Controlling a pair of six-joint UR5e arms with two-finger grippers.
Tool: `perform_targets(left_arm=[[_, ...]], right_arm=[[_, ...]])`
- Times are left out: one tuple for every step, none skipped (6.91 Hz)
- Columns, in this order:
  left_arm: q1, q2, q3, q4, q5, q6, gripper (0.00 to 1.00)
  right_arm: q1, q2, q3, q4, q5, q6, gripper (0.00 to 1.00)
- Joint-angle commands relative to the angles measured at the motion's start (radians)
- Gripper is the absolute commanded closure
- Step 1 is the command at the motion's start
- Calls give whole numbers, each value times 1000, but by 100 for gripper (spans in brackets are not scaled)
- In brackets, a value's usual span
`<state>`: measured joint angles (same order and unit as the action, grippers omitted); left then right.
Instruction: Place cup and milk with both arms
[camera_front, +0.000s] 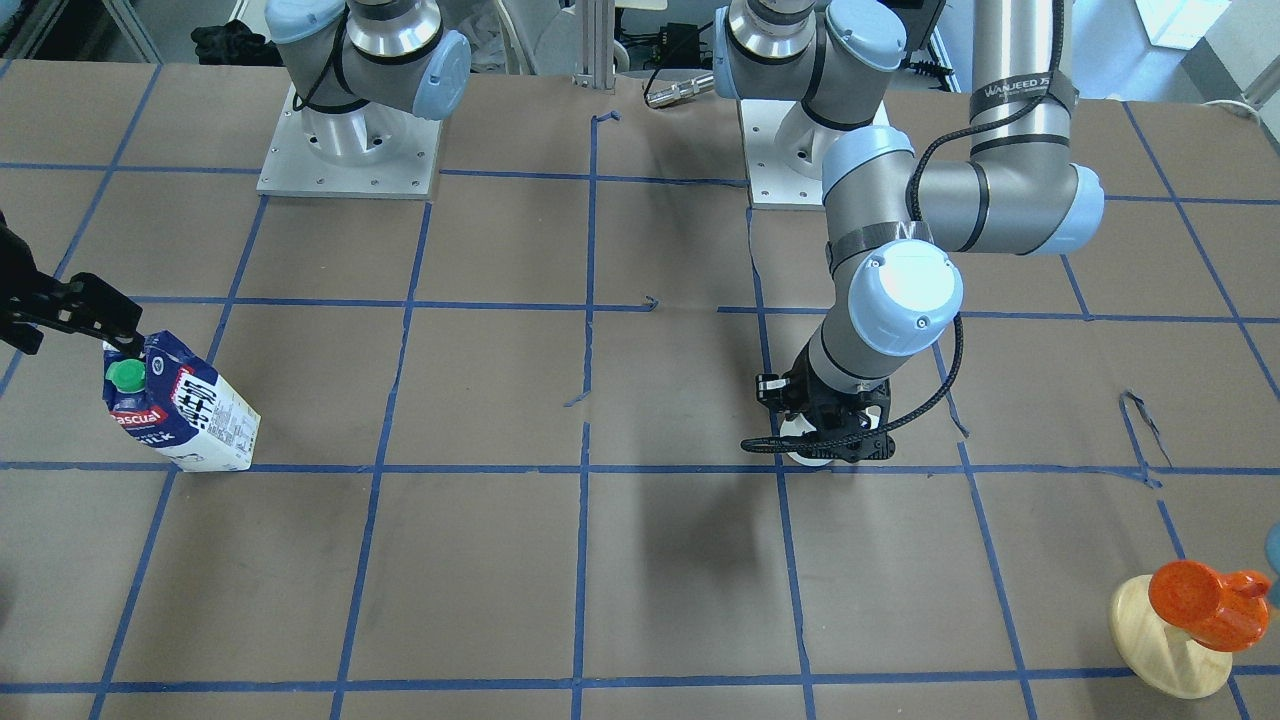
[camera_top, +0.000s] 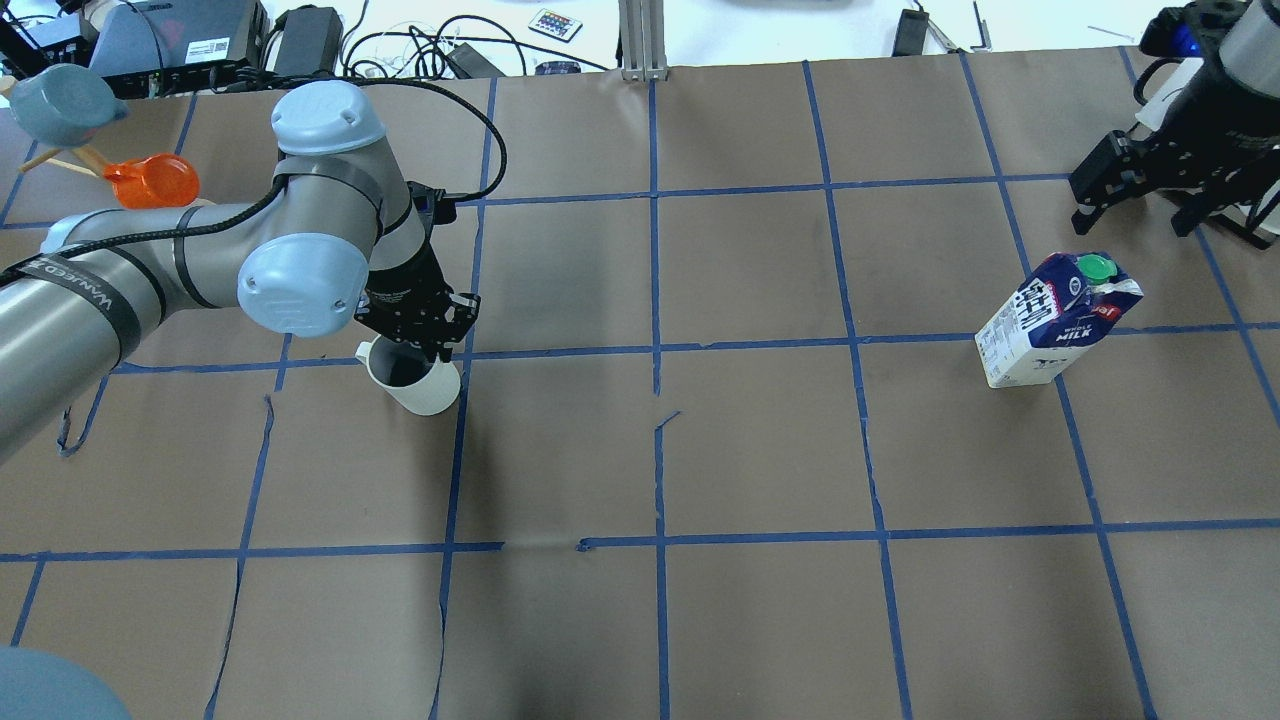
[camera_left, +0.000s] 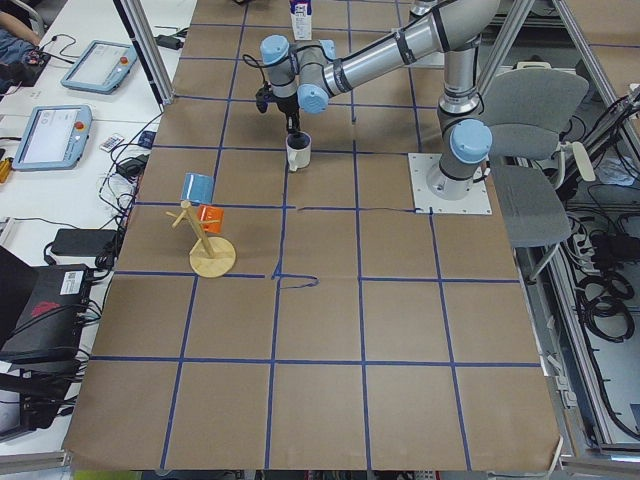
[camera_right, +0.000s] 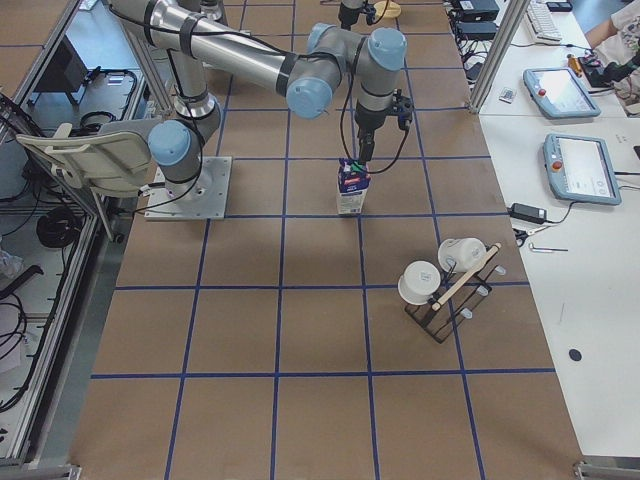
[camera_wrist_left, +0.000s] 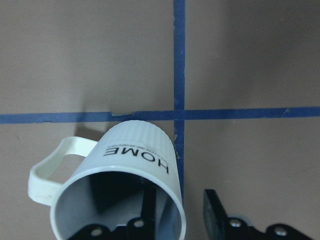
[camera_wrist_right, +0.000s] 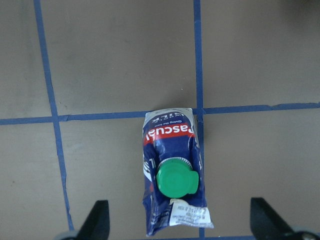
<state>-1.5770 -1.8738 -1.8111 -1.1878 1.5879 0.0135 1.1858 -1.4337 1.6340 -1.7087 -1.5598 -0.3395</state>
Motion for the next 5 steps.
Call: perform_targets(left_arm=[[-14, 10, 16, 8, 0, -38, 100], [-64, 10, 42, 13, -5, -119, 100], [-154, 1, 93, 2, -11, -242, 100], [-237, -10, 130, -4, -19, -357, 100], [-300, -25, 136, 0, -57, -447, 100]], right_arm=[[-8, 6, 90, -113, -2, -30, 0], [-5, 6, 105, -136, 0, -44, 0], [-5, 6, 128, -143, 1, -108, 0], [-5, 7, 147, -144, 1, -124, 0], [-5, 6, 159, -149, 6, -124, 0]])
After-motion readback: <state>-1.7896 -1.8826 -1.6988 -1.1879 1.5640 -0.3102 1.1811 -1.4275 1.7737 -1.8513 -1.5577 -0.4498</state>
